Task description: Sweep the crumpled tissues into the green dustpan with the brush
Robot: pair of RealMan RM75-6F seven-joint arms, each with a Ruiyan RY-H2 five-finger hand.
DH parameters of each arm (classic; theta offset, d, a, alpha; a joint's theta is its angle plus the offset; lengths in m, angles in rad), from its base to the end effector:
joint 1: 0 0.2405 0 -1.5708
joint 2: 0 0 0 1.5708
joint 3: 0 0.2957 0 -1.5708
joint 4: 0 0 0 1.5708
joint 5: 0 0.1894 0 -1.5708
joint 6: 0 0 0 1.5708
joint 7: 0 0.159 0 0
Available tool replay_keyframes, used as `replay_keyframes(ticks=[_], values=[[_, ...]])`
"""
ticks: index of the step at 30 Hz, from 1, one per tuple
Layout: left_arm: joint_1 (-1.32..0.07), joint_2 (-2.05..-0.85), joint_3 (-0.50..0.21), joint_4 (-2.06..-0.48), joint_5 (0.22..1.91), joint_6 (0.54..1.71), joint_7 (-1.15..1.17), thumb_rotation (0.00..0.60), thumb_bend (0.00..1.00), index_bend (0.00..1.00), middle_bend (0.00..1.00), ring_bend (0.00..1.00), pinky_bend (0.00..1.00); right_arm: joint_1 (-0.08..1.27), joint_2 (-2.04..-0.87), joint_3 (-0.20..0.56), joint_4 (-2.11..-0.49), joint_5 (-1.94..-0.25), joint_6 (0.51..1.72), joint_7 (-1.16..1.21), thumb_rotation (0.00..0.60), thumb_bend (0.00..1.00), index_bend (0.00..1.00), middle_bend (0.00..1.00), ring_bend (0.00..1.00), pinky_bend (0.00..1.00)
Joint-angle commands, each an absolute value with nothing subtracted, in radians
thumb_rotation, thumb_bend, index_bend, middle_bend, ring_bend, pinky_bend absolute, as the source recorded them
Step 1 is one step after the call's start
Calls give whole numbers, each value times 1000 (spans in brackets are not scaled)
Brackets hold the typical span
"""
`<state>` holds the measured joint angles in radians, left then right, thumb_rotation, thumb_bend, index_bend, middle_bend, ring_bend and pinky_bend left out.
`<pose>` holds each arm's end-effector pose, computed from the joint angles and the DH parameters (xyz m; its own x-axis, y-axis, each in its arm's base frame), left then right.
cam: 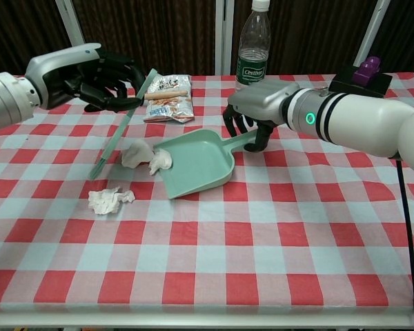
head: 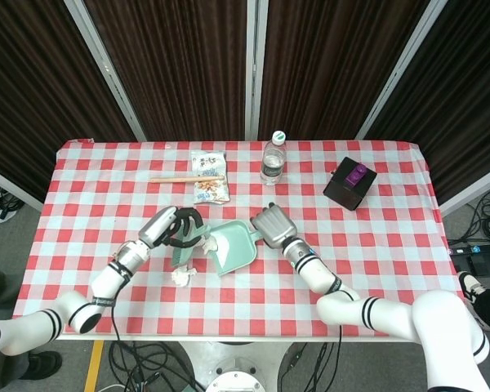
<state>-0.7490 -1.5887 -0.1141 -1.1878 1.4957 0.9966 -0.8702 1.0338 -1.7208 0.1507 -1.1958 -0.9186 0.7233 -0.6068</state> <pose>-0.1861 0.3928 -0.0020 -0.2627 0.5162 0.8152 0.8700 -0.2386 0.4314 -0.1127 -0.4284 -0.0749 0.7408 -0.2306 0.6310 -0.6328 -0.5548 0.5402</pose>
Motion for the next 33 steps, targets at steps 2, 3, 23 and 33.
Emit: replay_keyframes(ticks=[2, 3, 23, 33], values=[[-651, -1541, -120, -1377, 1361, 1056, -612, 600, 479, 543, 524, 641, 879, 1046, -1706, 144, -1184, -936, 709, -601, 600, 541, 679, 571, 364, 271], [-635, -1538, -119, -1409, 1340, 1070, -559, 600, 479, 543, 524, 641, 879, 1049, -1702, 143, -1181, -938, 705, -603, 600, 541, 679, 571, 365, 269], [-536, -1701, -134, -1495, 1223, 1154, -251, 600, 493, 543, 523, 641, 880, 1076, -1694, 117, -1165, -969, 705, -623, 600, 541, 688, 571, 364, 259], [-569, -1845, -223, -1321, 1234, 1144, -348, 600, 514, 543, 524, 623, 879, 1070, -1689, 111, -1184, -977, 711, -610, 600, 546, 691, 571, 364, 257]])
